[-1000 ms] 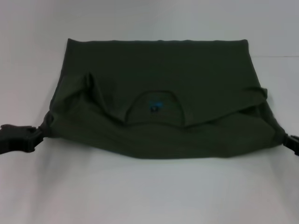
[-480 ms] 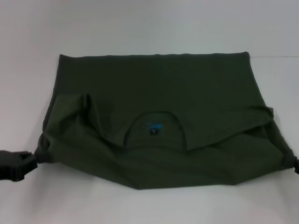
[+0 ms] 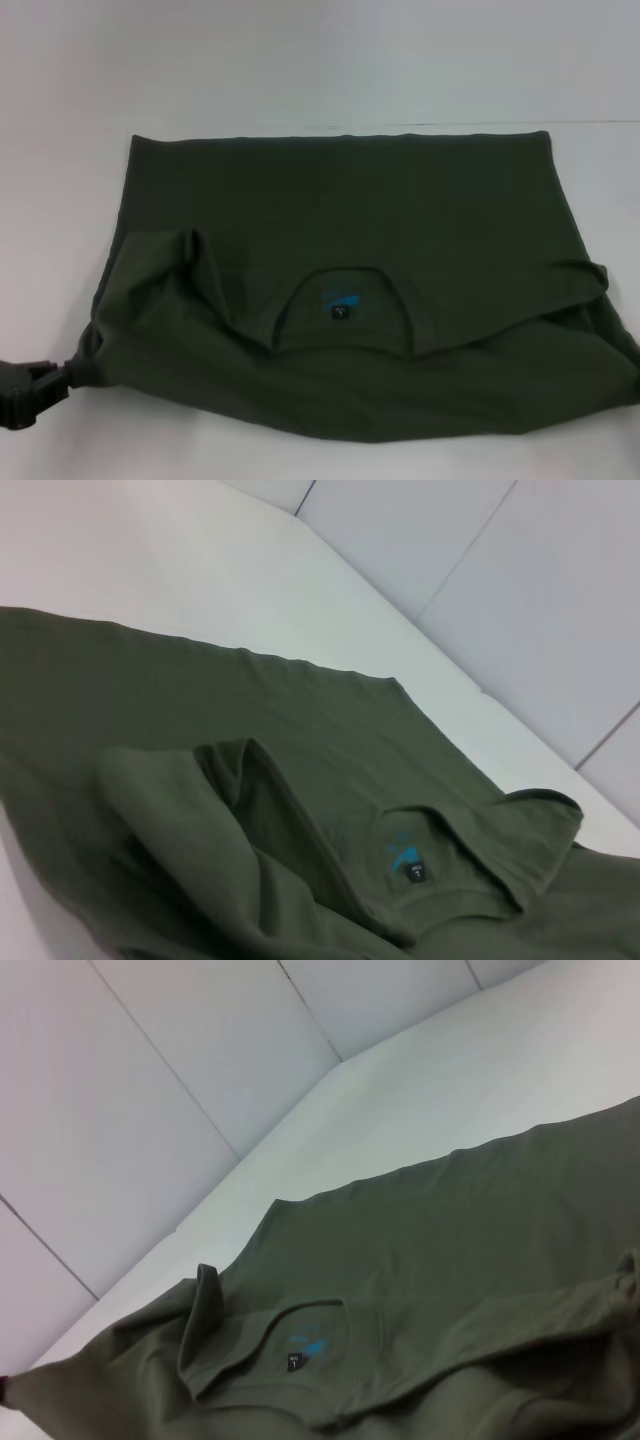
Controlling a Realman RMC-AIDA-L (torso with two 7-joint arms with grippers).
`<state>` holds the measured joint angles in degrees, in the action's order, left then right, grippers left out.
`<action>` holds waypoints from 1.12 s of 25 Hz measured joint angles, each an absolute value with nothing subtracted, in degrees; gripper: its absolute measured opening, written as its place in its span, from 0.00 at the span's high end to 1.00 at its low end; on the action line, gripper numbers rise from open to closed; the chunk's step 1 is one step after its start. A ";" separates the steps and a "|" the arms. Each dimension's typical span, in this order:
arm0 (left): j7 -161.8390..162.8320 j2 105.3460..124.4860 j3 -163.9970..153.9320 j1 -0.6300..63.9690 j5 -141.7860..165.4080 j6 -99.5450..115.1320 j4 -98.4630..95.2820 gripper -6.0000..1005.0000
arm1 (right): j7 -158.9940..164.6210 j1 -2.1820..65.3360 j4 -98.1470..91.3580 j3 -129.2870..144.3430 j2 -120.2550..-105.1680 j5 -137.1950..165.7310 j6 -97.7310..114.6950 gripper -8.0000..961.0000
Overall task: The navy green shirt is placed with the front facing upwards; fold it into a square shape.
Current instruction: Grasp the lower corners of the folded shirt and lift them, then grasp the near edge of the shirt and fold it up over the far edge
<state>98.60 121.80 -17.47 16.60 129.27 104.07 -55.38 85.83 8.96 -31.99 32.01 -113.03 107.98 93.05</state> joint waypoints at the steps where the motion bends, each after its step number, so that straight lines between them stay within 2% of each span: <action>1: 98.60 121.78 -17.34 16.52 129.32 104.50 -55.42 0.99 | 85.66 8.88 -31.99 31.99 -113.00 108.31 93.25 0.98; 12: 98.55 121.78 -15.65 15.47 132.13 108.52 -56.80 0.99 | 84.55 8.68 -31.97 31.14 -113.21 112.11 96.02 0.98; 21: 98.42 121.92 -13.76 15.04 132.80 108.58 -56.79 0.99 | 84.73 9.03 -33.00 27.28 -112.83 112.19 99.81 0.98; 28: 100.31 120.42 -10.90 20.51 132.05 106.59 -56.27 0.99 | 87.48 13.73 -34.27 19.83 -111.76 111.83 100.54 0.98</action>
<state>100.31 120.42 -10.90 20.51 132.05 106.59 -56.27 87.48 13.73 -34.27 19.83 -111.76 111.83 100.54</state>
